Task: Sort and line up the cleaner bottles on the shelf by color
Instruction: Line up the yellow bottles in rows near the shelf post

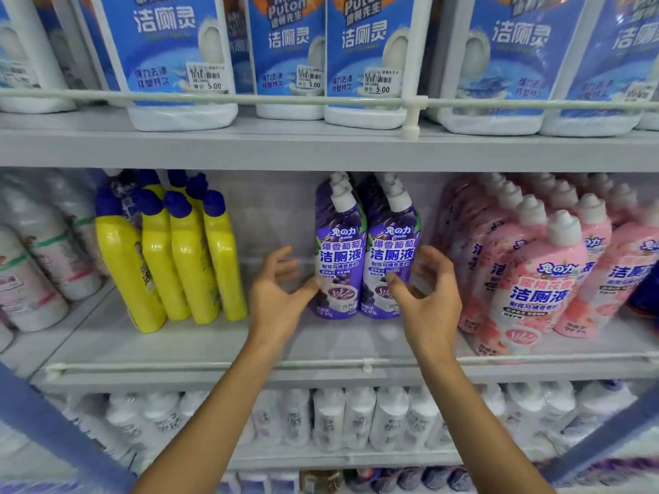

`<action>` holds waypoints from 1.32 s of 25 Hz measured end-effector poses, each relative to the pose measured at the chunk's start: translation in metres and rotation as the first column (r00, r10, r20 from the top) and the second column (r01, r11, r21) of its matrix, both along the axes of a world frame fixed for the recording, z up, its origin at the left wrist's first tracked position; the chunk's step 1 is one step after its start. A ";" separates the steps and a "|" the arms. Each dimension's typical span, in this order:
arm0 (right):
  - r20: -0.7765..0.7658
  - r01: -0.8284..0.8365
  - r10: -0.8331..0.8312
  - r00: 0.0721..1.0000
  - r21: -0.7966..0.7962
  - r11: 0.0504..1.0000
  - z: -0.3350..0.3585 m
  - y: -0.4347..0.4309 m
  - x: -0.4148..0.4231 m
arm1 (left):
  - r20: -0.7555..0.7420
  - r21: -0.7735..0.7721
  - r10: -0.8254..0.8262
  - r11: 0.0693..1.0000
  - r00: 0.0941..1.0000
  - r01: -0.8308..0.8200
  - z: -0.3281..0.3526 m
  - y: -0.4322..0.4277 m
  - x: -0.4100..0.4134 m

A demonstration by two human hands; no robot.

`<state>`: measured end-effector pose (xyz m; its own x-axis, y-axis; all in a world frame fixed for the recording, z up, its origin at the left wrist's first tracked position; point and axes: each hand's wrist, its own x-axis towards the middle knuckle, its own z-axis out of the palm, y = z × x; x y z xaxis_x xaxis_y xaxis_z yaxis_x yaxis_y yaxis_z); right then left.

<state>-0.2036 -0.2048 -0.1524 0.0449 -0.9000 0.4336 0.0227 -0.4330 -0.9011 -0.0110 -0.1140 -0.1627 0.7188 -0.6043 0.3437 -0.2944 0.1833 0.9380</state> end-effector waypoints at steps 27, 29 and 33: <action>-0.197 -0.284 0.279 0.940 0.006 0.959 0.009 0.092 0.237 | 0.099 0.180 0.085 0.978 0.991 -0.102 0.008 0.119 0.203; -0.211 -0.246 0.240 0.947 0.000 0.969 0.011 0.087 0.230 | 0.127 0.201 0.062 0.976 0.990 -0.086 0.007 0.109 0.202; -0.228 -0.175 0.171 0.959 0.000 0.985 0.012 0.072 0.222 | 0.177 0.268 0.064 0.957 0.982 -0.110 0.006 0.082 0.196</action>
<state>0.0185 -0.1332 -0.1408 0.2982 -0.8612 0.4116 -0.1046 -0.4581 -0.8827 0.1846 -0.0316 -0.1567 0.7202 -0.6299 0.2908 -0.4521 -0.1082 0.8854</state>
